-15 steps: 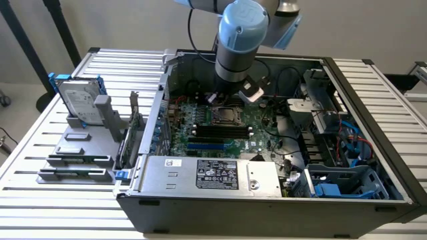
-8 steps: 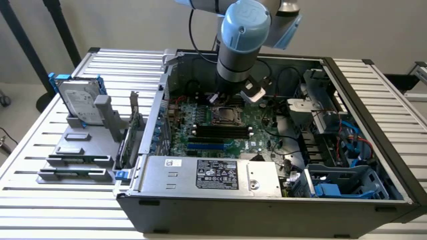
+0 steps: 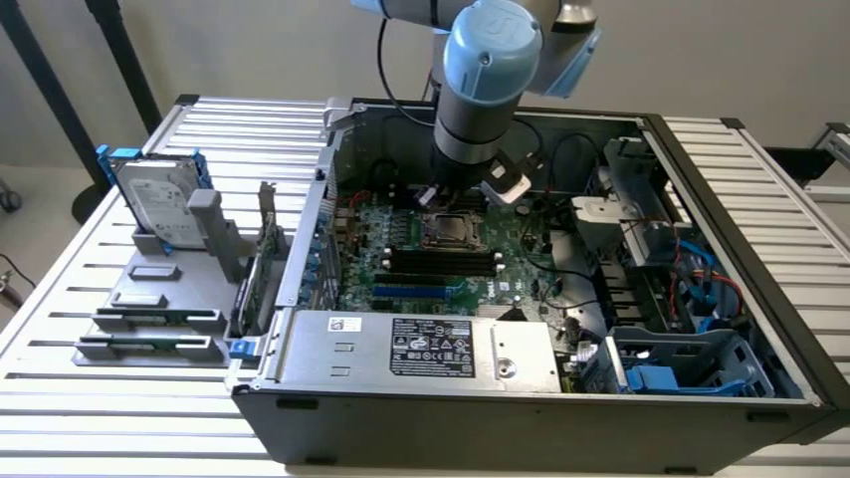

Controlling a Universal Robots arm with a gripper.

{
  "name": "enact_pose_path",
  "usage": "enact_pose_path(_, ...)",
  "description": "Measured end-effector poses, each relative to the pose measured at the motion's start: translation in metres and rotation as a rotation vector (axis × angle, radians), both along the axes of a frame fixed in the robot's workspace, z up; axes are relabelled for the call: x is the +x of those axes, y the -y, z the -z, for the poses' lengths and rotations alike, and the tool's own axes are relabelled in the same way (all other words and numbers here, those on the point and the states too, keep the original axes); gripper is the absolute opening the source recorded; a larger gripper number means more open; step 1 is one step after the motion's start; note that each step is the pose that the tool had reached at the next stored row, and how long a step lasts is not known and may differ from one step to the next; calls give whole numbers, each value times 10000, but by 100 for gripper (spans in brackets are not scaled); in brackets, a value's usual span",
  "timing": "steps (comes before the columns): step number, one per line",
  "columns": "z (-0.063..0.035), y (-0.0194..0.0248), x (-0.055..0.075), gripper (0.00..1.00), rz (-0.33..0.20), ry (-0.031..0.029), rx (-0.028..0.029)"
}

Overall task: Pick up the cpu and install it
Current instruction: 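Install the first cpu locking lever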

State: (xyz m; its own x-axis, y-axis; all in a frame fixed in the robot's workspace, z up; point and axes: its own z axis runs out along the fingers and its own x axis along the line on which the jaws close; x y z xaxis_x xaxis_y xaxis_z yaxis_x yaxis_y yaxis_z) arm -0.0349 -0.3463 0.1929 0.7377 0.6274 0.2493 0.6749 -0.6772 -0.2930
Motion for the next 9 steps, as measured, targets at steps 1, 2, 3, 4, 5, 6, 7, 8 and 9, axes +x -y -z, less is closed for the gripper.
enact_pose_path(1,0,0,3,11,-8,0,-4)
enact_pose_path(2,1,0,7,11,-16,0,-9)
enact_pose_path(3,1,0,10,11,-25,0,-14)
enact_pose_path(4,2,0,14,11,-33,0,-20)
enact_pose_path(5,2,0,17,11,-41,0,-26)
enact_pose_path(6,3,0,20,11,-49,0,-32)
enact_pose_path(7,4,0,24,11,-59,0,-38)
enact_pose_path(8,4,0,29,11,-69,0,-43)
enact_pose_path(9,4,0,33,11,-78,-1,-48)
